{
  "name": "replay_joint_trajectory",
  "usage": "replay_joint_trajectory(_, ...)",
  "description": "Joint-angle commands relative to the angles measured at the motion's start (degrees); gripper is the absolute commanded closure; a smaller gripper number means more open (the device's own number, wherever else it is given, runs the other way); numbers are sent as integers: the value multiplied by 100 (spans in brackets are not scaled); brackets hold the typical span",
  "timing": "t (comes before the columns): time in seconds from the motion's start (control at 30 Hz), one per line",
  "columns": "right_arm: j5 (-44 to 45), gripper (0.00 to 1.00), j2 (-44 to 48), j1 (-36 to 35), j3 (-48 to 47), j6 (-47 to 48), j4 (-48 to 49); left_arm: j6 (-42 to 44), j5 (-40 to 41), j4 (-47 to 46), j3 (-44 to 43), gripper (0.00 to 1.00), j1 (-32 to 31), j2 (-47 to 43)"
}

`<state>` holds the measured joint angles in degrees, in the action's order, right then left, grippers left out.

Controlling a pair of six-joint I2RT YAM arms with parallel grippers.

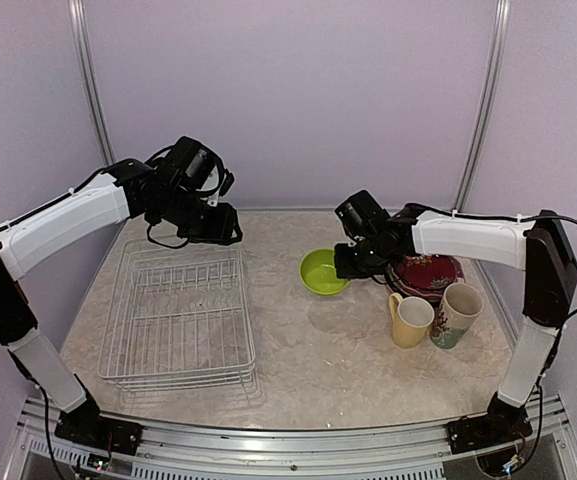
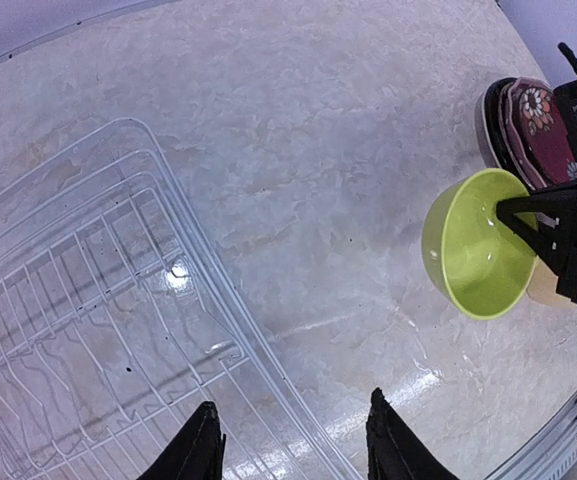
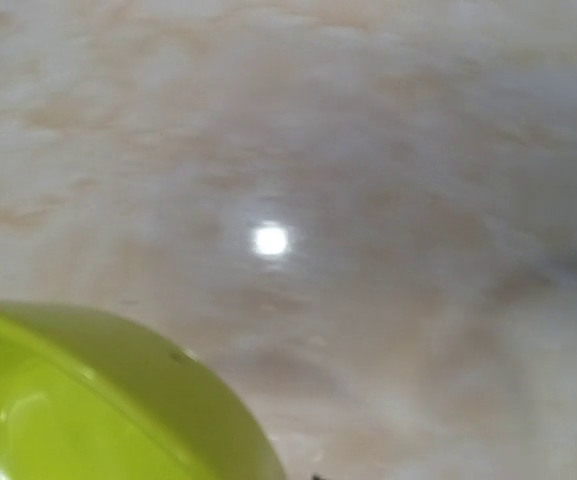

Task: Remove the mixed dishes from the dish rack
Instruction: Place the bowl at the center of the board.

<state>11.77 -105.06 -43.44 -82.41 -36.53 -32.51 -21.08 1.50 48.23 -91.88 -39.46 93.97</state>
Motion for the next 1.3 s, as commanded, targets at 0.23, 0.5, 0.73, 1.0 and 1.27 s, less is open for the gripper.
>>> replay_joint_trajectory(0.23, -501, 100, 330, 752, 999, -156, 666, 78, -105, -129, 103, 53, -44, -170)
replay_joint_trajectory(0.5, -754, 100, 109, 1075, 1083, -44, 868, 87, -113, -127, 109, 53, -44, -155)
replay_joint_trajectory(0.73, -834, 100, -67, 1250, 1151, 32, 898, 87, -115, -120, 100, 52, -44, -163)
replay_joint_trajectory(1.0, -901, 100, -223, 1370, 1262, 60, 899, 87, -115, -121, 100, 52, -44, -177)
replay_joint_trajectory(1.27, -924, 94, -252, 1382, 1368, 50, 917, 87, -115, -120, 105, 52, -44, -195)
